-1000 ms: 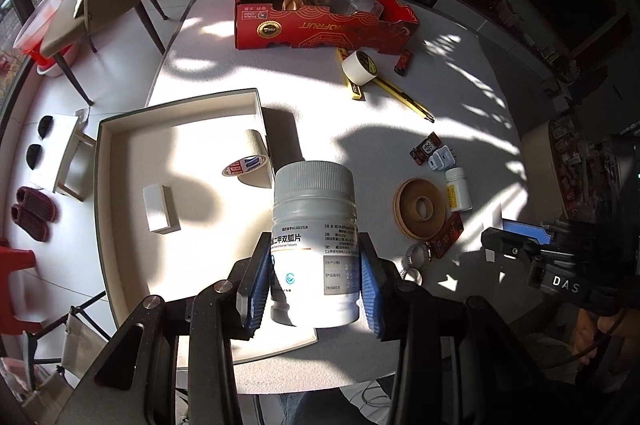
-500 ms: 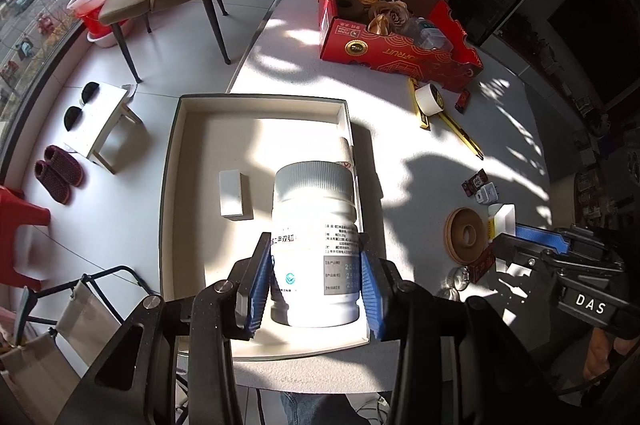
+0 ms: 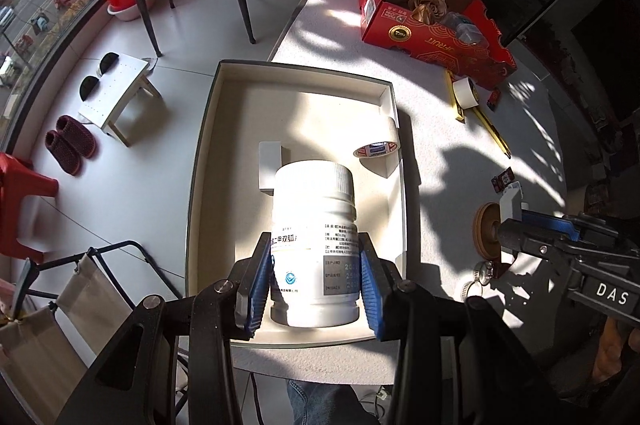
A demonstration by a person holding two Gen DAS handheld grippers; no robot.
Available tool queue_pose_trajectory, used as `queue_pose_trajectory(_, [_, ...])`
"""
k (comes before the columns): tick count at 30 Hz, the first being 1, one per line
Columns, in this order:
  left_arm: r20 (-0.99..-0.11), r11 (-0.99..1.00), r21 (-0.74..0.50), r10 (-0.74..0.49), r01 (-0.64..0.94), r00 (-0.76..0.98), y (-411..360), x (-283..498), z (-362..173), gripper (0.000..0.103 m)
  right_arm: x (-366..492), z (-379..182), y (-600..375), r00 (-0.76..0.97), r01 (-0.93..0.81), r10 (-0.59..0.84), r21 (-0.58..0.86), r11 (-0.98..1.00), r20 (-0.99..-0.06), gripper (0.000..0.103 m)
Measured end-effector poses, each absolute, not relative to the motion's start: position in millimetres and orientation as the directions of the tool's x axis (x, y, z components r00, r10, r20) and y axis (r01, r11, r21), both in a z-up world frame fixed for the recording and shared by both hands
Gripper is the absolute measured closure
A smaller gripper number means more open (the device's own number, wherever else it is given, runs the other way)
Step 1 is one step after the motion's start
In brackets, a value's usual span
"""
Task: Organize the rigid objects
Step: 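Carry the pill bottle and white block over the white tray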
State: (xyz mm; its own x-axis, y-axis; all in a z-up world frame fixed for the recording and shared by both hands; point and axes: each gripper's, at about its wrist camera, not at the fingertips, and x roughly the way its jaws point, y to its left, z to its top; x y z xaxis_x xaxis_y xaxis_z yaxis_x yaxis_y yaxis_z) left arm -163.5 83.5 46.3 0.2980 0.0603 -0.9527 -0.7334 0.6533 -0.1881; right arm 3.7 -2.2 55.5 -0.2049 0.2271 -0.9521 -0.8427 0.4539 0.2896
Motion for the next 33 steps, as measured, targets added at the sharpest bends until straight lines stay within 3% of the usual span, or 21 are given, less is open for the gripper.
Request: queue_pose_trajectory(33, [-0.967,0.597,-0.168,0.057,-0.784,0.25,106.4,-172.6,21.5,0.06,-6.1,37.5,27.6,-0.271,-0.831,0.188,0.328,0.45,-0.944,0.076])
